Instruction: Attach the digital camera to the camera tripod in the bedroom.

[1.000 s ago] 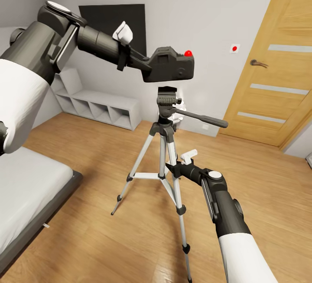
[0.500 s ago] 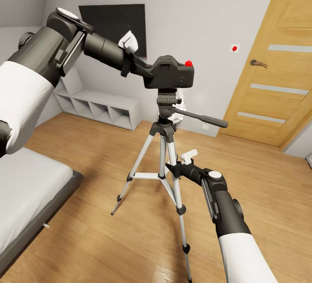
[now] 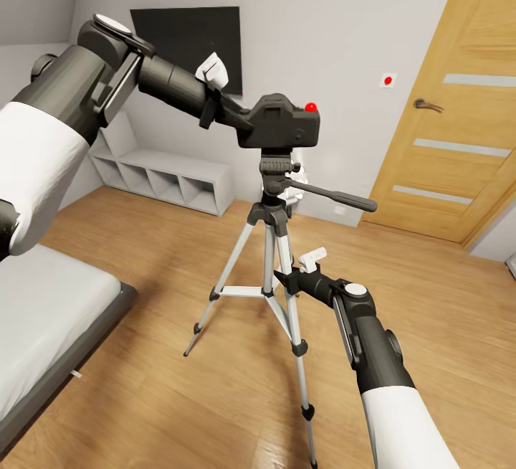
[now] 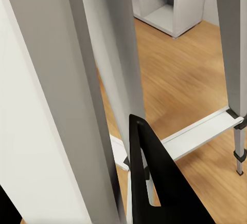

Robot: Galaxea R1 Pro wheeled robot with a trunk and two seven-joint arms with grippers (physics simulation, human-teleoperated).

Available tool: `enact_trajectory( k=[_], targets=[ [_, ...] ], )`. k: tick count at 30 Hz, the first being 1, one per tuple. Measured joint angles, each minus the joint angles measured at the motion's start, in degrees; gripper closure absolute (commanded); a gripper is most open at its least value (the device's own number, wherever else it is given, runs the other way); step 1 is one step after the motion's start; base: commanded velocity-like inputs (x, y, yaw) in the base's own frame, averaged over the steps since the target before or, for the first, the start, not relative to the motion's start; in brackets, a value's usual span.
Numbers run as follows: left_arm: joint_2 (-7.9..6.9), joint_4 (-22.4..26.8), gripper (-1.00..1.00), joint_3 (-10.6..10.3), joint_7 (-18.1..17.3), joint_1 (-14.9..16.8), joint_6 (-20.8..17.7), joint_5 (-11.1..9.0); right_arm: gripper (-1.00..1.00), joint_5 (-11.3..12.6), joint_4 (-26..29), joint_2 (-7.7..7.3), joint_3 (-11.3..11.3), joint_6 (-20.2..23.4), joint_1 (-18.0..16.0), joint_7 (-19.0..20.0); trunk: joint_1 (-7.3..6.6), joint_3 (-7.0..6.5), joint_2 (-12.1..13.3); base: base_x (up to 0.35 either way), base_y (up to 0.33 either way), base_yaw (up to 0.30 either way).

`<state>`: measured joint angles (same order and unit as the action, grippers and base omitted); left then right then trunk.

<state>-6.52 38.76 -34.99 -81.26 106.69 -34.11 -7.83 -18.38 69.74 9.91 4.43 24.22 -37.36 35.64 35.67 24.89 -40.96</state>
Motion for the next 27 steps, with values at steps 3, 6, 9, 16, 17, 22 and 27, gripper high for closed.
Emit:
enact_trajectory(
  k=[3,6,9,16,17,22,27],
  targets=[
    [0.04,0.1,1.0,0.0,0.0,0.0,-0.1,-0.1,1.0,0.0,0.0,0.0,0.0,0.0,0.0,0.0,0.0,0.0,0.0,0.0,0.0,0.0],
    [0.13,-0.1,1.0,0.0,0.0,0.0,-0.1,-0.2,1.0,0.0,0.0,0.0,0.0,0.0,0.0,0.0,0.0,0.0,0.0,0.0,0.0,0.0],
    [0.18,-0.3,1.0,0.0,-0.1,0.0,-0.1,-0.3,1.0,0.0,0.0,0.0,0.0,0.0,0.0,0.0,0.0,0.0,0.0,0.0,0.0,0.0],
    [0.36,-0.4,1.0,0.0,0.3,0.0,-0.1,-0.4,1.0,0.0,0.0,0.0,0.0,0.0,0.0,0.0,0.0,0.0,0.0,0.0,0.0,0.0],
    [0.38,-0.5,1.0,0.0,0.6,0.0,-0.1,-0.4,1.0,0.0,0.0,0.0,0.0,0.0,0.0,0.0,0.0,0.0,0.0,0.0,0.0,0.0],
    [0.39,-0.4,1.0,0.0,1.5,0.0,-0.2,-0.5,1.0,0.0,0.0,0.0,0.0,0.0,0.0,0.0,0.0,0.0,0.0,0.0,0.0,0.0],
    [0.45,-0.4,-1.0,0.0,1.7,0.0,-0.5,-0.5,1.0,0.0,0.0,0.0,0.0,0.0,0.0,0.0,0.0,0.0,0.0,0.0,0.0,0.0]
  ],
)
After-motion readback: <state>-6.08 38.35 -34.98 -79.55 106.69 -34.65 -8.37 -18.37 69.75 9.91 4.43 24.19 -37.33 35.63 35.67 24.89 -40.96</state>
